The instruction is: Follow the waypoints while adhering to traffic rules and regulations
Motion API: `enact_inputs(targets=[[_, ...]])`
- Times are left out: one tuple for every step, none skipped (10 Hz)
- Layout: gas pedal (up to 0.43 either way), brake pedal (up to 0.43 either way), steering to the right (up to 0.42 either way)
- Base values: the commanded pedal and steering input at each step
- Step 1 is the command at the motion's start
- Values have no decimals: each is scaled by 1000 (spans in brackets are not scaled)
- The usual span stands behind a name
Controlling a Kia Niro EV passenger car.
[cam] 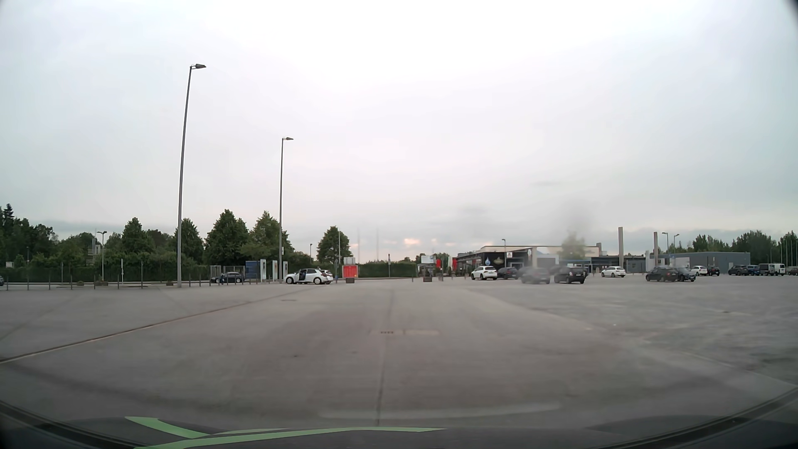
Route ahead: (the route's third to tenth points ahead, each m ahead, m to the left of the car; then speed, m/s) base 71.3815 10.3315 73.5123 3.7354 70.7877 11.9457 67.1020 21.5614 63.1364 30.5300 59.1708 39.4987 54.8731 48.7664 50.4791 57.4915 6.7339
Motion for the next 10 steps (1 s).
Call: enact_inputs(targets=[[87, 0, -1], [87, 0, 0], [87, 0, -1], [87, 0, -1], [87, 0, 0], [87, 0, -1], [87, 0, 0], [87, 0, -1], [87, 0, 0], [87, 0, 0]])
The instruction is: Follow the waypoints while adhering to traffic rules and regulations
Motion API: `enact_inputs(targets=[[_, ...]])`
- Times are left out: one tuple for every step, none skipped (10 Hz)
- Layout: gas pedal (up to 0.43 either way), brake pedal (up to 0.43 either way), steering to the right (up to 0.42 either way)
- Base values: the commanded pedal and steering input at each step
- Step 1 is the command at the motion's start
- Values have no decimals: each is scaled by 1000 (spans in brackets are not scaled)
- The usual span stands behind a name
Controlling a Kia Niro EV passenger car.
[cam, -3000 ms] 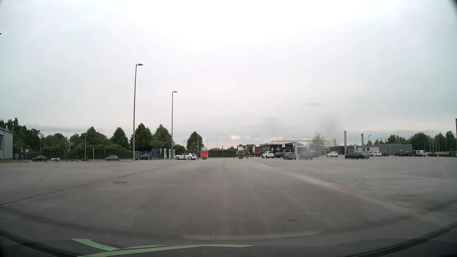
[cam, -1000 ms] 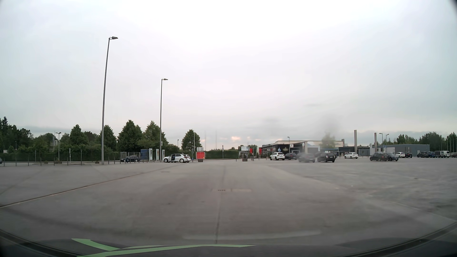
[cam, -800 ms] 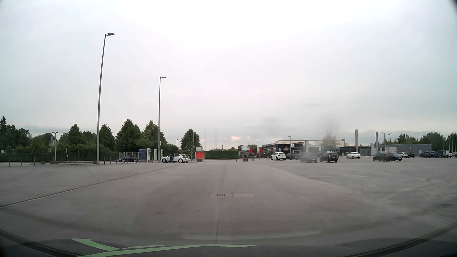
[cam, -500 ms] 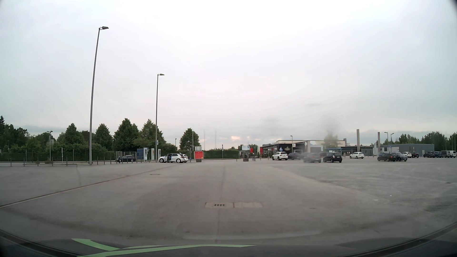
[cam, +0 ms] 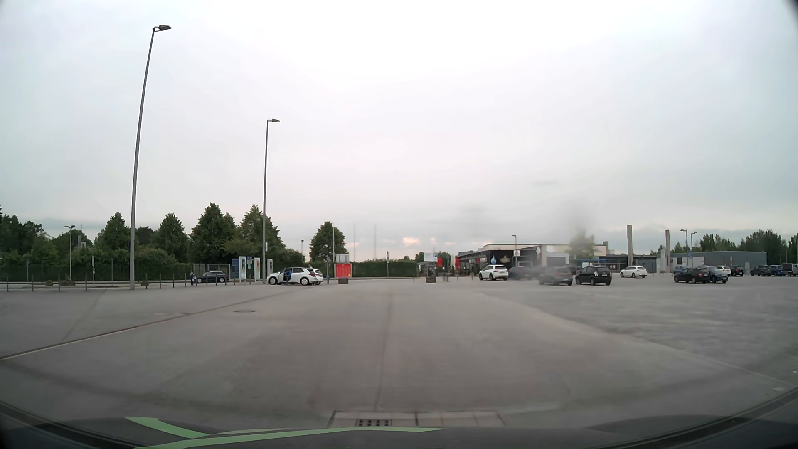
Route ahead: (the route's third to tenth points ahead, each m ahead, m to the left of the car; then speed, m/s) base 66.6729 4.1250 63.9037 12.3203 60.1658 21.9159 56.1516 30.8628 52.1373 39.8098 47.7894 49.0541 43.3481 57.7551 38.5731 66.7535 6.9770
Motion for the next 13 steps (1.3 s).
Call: enact_inputs(targets=[[87, 0, 0], [79, 0, 0], [79, 0, 0], [79, 0, 0], [79, 0, 0], [79, 0, 0], [79, 0, 0], [79, 0, 0], [79, 0, 0], [79, 0, 0], [79, 0, 0], [79, 0, 0], [79, 0, 0]])
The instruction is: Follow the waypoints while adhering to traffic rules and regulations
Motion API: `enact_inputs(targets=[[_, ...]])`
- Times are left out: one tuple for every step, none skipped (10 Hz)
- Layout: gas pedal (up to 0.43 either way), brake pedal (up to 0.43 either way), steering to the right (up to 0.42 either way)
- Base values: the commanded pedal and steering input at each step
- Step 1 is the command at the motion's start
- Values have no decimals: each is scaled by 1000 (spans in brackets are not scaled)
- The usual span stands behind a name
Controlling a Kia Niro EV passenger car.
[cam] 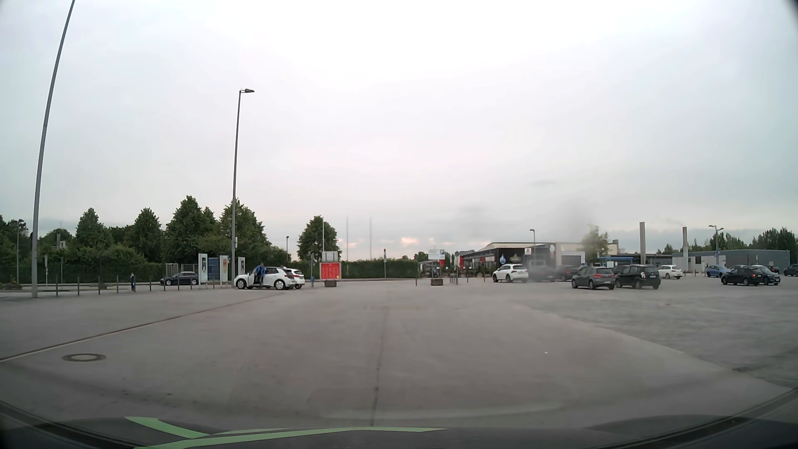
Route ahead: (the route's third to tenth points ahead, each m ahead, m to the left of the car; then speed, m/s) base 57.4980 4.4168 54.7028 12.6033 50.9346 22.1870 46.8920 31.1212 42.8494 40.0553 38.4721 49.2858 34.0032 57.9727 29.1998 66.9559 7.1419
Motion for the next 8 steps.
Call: enact_inputs(targets=[[79, 0, 0], [79, 0, 0], [79, 0, -1], [67, 0, -1], [47, 0, -1], [0, 0, -2], [0, 0, -3], [0, 0, -4]])
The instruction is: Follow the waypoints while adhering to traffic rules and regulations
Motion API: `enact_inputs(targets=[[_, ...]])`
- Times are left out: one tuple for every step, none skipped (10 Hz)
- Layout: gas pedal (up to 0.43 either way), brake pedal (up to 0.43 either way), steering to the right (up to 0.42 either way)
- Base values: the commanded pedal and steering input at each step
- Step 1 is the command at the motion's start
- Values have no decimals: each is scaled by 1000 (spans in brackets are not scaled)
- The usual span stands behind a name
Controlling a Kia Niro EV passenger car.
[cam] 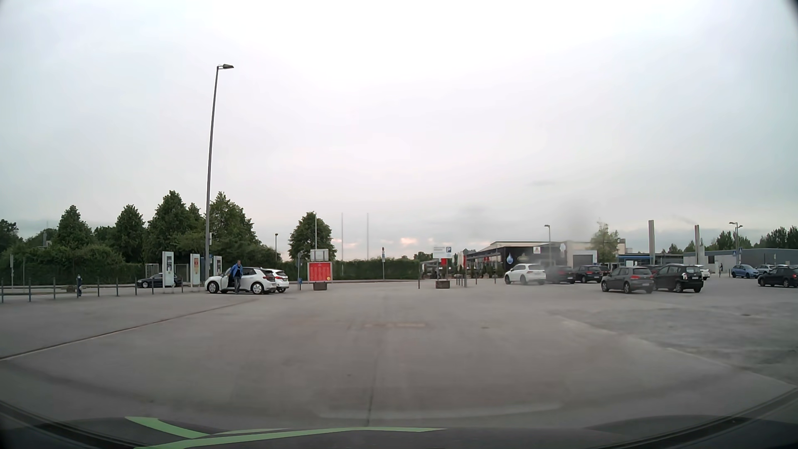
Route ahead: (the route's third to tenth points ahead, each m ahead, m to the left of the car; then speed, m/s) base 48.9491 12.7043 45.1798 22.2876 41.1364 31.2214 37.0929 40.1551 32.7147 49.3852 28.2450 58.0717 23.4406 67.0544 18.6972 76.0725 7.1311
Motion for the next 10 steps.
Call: enact_inputs(targets=[[0, 0, -4], [0, 0, -5], [0, 0, -4], [0, 0, -4], [0, 0, -4], [0, 0, -5], [0, 0, -6], [0, 0, -6], [8, 0, -6], [20, 0, -6]])
